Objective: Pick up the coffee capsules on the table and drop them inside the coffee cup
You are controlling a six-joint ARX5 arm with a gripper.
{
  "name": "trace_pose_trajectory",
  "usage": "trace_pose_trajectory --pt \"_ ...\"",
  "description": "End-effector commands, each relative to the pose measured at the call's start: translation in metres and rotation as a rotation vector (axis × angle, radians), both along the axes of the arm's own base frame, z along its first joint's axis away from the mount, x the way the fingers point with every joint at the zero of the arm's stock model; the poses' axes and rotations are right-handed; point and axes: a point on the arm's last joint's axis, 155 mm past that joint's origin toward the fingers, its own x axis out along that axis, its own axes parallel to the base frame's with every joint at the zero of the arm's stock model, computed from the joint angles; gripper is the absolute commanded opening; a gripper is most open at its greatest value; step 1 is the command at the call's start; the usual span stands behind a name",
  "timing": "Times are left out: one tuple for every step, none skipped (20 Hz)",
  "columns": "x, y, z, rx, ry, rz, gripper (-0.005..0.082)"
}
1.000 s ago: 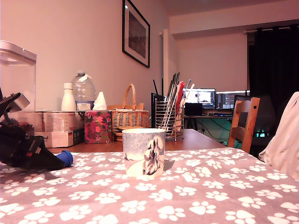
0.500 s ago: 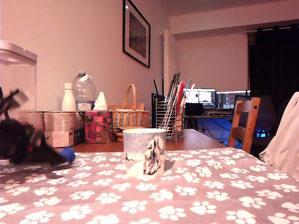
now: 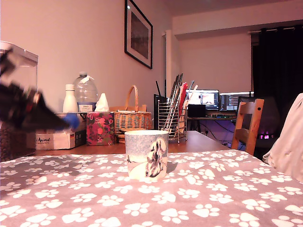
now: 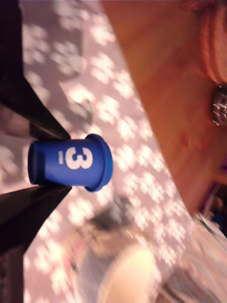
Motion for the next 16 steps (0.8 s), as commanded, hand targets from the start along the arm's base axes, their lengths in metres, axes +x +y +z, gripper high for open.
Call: trace_pose_trajectory --pt "-0.006 -0.01 0.012 -0.006 -0.022 -0.025 0.0105" --pt "-0.009 -0.014 0.016 -0.019 -0.012 -0.027 0.0105" --pt "-0.012 -0.018 0.02 -0.019 -0.019 -0.04 0.0105" --pt "-0.015 -0.023 0.023 -0.027 -0.014 -0.049 0.0105" --pt "-0.019 -0.028 0.026 -0.027 -0.015 -0.063 0.0105" --pt "-0.022 -0.034 0.028 -0.038 0.0 -0.068 0.0105" --pt "-0.025 -0.04 0.031 -0.042 -0.001 -0.077 0.0105" --pt "-0.03 -0.047 0.033 -0.04 -0.007 -0.093 0.0105" --pt "-0.033 -0.054 0.036 -0.043 -0.005 -0.101 0.0105" --pt "-0.037 -0.061 0.037 -0.038 -0.011 -0.112 0.0105" --pt "-0.041 -0.067 0.038 -0.05 0.005 -0.119 0.0105" --pt "-0.045 -0.075 0.039 -0.046 0.004 -0.133 0.0105" --pt "-0.049 -0.081 0.039 -0.041 0.001 -0.145 0.0105" --pt "-0.052 -0.087 0.038 -0.035 -0.001 -0.152 0.0105" --pt "-0.055 -0.092 0.037 -0.028 -0.002 -0.16 0.0105" --pt "-0.057 -0.097 0.037 -0.02 -0.005 -0.161 0.0105"
